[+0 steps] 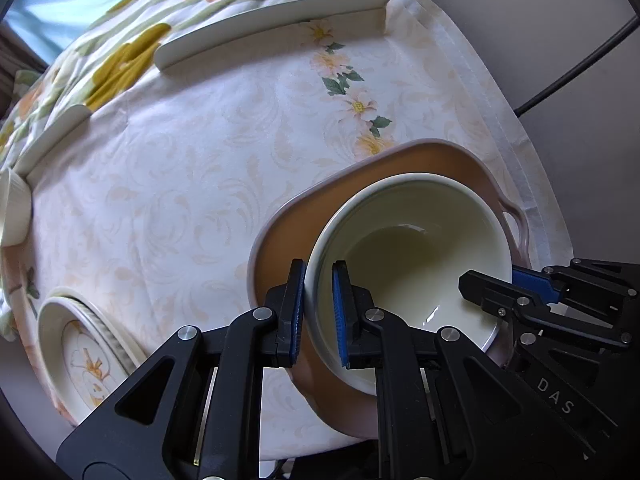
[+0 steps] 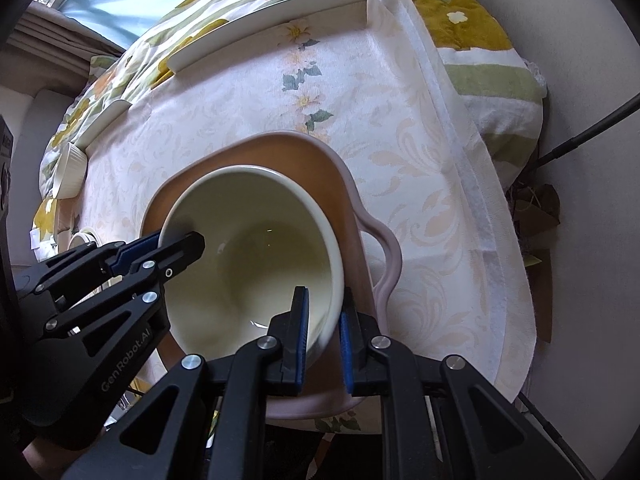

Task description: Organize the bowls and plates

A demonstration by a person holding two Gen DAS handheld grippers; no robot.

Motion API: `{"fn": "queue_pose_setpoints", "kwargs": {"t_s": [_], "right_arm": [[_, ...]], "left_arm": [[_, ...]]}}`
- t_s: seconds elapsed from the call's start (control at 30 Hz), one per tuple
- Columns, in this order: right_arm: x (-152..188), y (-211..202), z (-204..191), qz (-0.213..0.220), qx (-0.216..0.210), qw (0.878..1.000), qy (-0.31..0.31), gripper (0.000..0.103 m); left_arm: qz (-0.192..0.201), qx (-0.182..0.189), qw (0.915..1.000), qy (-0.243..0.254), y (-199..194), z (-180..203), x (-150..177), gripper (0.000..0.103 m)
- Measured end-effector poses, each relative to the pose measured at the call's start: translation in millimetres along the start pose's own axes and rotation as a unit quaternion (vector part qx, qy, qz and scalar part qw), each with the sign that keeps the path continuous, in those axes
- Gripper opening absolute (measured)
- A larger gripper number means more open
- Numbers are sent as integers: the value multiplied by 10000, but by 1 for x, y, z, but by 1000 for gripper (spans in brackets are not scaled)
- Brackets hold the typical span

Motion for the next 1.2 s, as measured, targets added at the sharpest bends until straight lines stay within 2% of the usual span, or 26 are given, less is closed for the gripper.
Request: {"fn": "queue_pose_setpoints", "kwargs": {"t_s": [0.43, 0.53, 0.63, 0.67, 0.7, 0.73, 0.77, 0.8, 0.83, 0.93, 0.97, 1.0, 1.03, 1.07, 1.1, 1.2], "right_arm": [[3, -33, 1, 302, -89, 9995, -92, 13], [3, -45, -3, 449, -273, 9984, -184, 13], [2, -61, -10, 661, -415, 9962, -388, 13], [2, -67, -13, 748, -476, 9949, -485, 13], [2, -71, -16, 819, -523, 9936, -576, 13], [2, -77, -21, 911, -584, 9917, -702, 13], [2, -83, -25, 1006, -635, 9895, -826, 13], [2, -88, -29, 1087, -661, 9874, -939, 13], [3, -93, -34, 1180, -668, 9849, -1081, 13], [5, -106, -51, 1418, -696, 9758, -1511, 16], [5, -110, -58, 1480, -715, 9722, -1670, 28], [5, -114, -66, 1535, -748, 9681, -1833, 54], [5, -116, -75, 1581, -803, 9639, -1985, 69], [4, -118, -82, 1636, -863, 9597, -2115, 93], [3, -121, -94, 1735, -936, 9529, -2303, 97], [0, -122, -123, 1862, -1033, 9368, -2778, 97]], "left_arm": [[207, -89, 9997, -104, -26, -1, 3, 11], [383, -155, 9990, -149, -42, -3, 3, 12], [748, -201, 9967, -244, -66, -7, 3, 13], [861, -243, 9956, -277, -72, -9, 3, 16], [1022, -289, 9938, -329, -82, -13, 5, 25], [1172, -323, 9918, -388, -90, -16, 7, 44], [1381, -369, 9885, -488, -102, -21, 10, 57], [1556, -416, 9851, -595, -112, -26, 13, 82], [1762, -473, 9804, -745, -124, -33, 18, 91], [2049, -492, 9712, -1112, -151, -53, 32, 91], [2104, -557, 9675, -1289, -159, -62, 38, 91], [2142, -611, 9645, -1419, -166, -70, 44, 91], [2203, -673, 9602, -1580, -174, -79, 51, 91], [2259, -730, 9561, -1720, -181, -88, 57, 91], [2316, -805, 9512, -1872, -188, -98, 62, 92], [2463, -1024, 9369, -2261, -205, -127, 79, 97]]}}
Point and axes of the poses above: each gripper's, at about its wrist camera, not at the fingertips, and y roughly the way its jaws point, z to its right, x to its underside, the point moved 7 cm from there along y, roughly the way its jaws point, and after that the axes turned 3 degrees about -x, right-handed, at the moved point
